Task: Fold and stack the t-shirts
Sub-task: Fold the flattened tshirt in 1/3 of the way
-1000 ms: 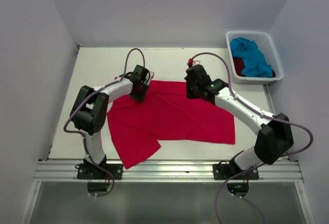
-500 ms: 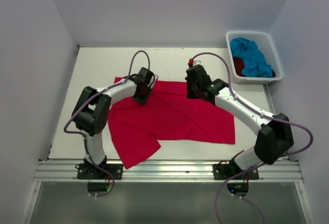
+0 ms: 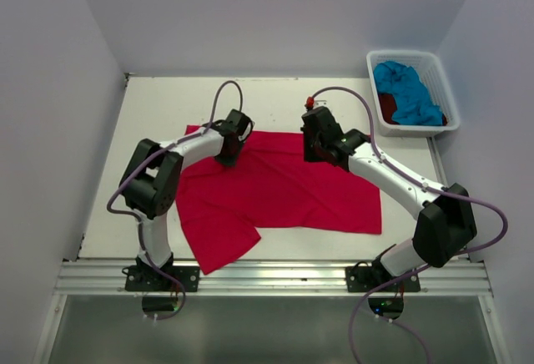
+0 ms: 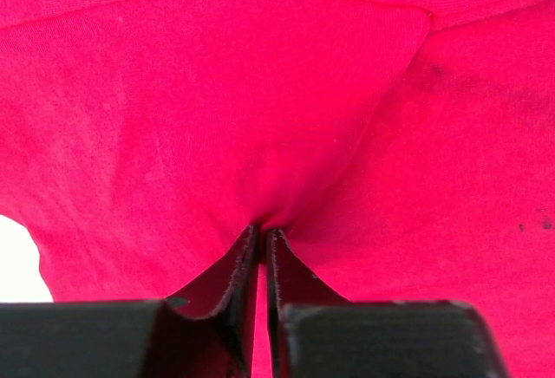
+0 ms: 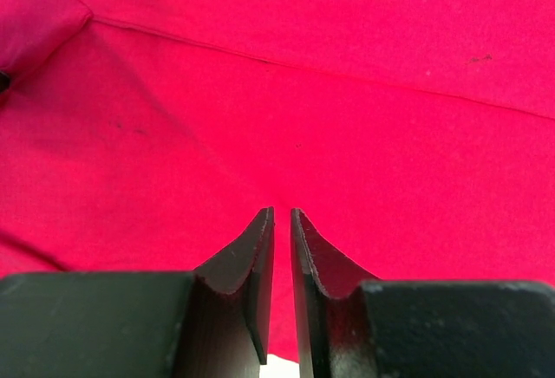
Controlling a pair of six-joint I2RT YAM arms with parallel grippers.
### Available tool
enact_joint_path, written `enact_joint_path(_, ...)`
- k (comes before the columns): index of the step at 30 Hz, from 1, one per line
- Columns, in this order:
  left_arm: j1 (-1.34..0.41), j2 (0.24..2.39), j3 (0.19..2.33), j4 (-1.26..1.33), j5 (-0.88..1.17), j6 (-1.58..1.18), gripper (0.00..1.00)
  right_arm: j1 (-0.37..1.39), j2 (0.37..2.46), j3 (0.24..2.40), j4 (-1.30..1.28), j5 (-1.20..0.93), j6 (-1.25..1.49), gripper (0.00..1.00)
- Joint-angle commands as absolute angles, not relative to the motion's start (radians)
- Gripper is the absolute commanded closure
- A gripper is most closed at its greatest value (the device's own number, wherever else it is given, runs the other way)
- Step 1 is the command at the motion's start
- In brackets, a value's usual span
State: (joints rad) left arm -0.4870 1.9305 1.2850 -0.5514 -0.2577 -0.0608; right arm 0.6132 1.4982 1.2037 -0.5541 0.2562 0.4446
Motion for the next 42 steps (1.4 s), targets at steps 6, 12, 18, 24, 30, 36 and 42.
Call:
enact_joint_path(6,-0.486,1.888,1.328,-0.554,-0.281,-0.061,1.0,0.614,1.46,1.187,-0.551,0.282,0.439,0.84)
enact_joint_path(12,-0.485,1.83,1.388,-0.549,-0.327,-0.072,1.0,0.614,1.462,1.178,-0.548,0.282,0.44,0.84)
enact_joint_path(18,-0.472,1.876,1.479,-0.56,-0.394,-0.089,1.0,0.614,1.46,1.172,-0.552,0.284,0.437,0.85)
enact_joint_path(24,-0.448,1.956,1.525,-0.515,-0.449,-0.078,1.0,0.614,1.454,1.163,-0.56,0.287,0.433,0.85)
enact_joint_path(30,-0.379,2.035,1.545,-0.466,-0.442,-0.107,0.97,0.614,1.447,1.144,-0.56,0.284,0.433,0.85)
enact_joint_path(36,-0.341,2.075,1.537,-0.411,-0.452,-0.14,0.71,0.612,1.442,1.123,-0.555,0.27,0.439,0.85)
enact_joint_path(42,-0.341,1.987,1.454,-0.312,-0.437,-0.158,0.68,0.614,1.442,1.106,-0.546,0.265,0.44,0.85)
